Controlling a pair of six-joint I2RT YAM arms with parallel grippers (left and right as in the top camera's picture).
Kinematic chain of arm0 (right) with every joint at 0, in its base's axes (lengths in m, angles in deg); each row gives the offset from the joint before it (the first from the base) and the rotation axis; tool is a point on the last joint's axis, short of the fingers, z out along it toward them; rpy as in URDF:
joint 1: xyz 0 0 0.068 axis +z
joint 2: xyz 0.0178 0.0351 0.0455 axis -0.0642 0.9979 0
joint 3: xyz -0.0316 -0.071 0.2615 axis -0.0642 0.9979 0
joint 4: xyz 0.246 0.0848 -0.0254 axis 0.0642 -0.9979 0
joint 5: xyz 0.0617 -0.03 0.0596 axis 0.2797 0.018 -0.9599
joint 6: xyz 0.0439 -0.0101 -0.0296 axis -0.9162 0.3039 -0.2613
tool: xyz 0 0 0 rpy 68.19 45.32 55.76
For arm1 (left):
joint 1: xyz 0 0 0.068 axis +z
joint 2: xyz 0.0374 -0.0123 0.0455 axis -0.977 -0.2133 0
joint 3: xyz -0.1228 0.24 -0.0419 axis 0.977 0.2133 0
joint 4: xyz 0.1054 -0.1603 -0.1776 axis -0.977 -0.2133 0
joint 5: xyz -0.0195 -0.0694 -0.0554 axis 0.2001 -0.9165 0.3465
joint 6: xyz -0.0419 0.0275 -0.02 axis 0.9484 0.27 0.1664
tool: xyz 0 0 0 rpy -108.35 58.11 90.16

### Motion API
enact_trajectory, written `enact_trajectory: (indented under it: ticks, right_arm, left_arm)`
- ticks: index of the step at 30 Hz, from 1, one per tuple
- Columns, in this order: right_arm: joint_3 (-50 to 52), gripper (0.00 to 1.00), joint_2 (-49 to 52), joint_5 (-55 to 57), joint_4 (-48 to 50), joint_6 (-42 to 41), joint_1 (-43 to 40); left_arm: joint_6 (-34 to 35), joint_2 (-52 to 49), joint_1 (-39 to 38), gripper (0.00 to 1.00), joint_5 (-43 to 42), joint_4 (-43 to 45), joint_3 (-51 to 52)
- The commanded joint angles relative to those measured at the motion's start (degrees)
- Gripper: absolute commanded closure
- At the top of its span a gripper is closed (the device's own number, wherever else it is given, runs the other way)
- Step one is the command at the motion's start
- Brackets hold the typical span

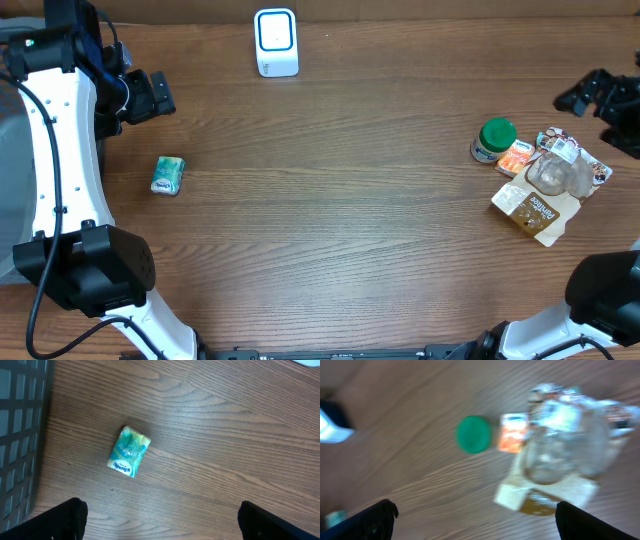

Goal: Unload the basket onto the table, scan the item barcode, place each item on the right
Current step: 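Open the right gripper and raise it off the bag, then reach the left gripper down to the small teal tissue pack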

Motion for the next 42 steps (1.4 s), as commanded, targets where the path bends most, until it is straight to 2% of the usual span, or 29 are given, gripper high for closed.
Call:
enact_trajectory:
  ticks: [1,5,13,20,24,25,26,27,32,42]
  right_arm:
    - [-0.61,0.0,-0.26,-12.02,-0.44,-1.05,3.43]
    - [-0.55,0.0,-0.26,-11.28,-0.26,-0.37,8.59]
    - [-0.52,0.0,-0.24,-2.71,2.03,-0.63,18.1]
    - [-0.55,0.0,-0.26,0.2,1.38,-0.61,19.76]
    - [-0.55,0.0,-0.24,0.72,0.92,-0.5,19.71]
    - [-0.55,0.0,-0.26,0.94,0.87,-0.39,19.71]
    - [-0.55,0.0,-0.24,1.16,0.9,-0.39,19.71]
    - [-0.55,0.0,-0.24,1.55,0.92,-0.39,19.71]
    - [-0.55,0.0,-0.24,2.12,0.96,-0.42,19.71]
    - [-0.55,0.0,-0.24,2.12,0.92,-0.42,19.71]
  left_arm:
    - [-0.42,-0.2,-0.07,0.0,0.35,0.04,-0.37]
    - [-0.42,-0.2,-0.07,0.0,0.35,0.04,-0.37]
    - [-0.42,-0.2,-0.07,0.01,0.35,0.07,-0.37]
    - [4.15,-0.2,-0.07,0.0,-2.01,3.26,-0.37]
    - [3.72,-0.2,-0.07,0.0,-2.69,2.08,-0.37]
    - [1.49,-0.2,-0.07,0.03,-2.69,2.08,-0.37]
    - [-0.72,-0.2,-0.09,0.27,-2.67,2.12,-0.37]
    - [-1.44,-0.39,-0.22,0.36,-1.95,1.92,-0.28]
    - [1.75,-0.74,-2.38,0.71,10.21,1.22,3.13]
    - [3.93,-0.74,-7.82,0.72,26.23,9.68,20.41]
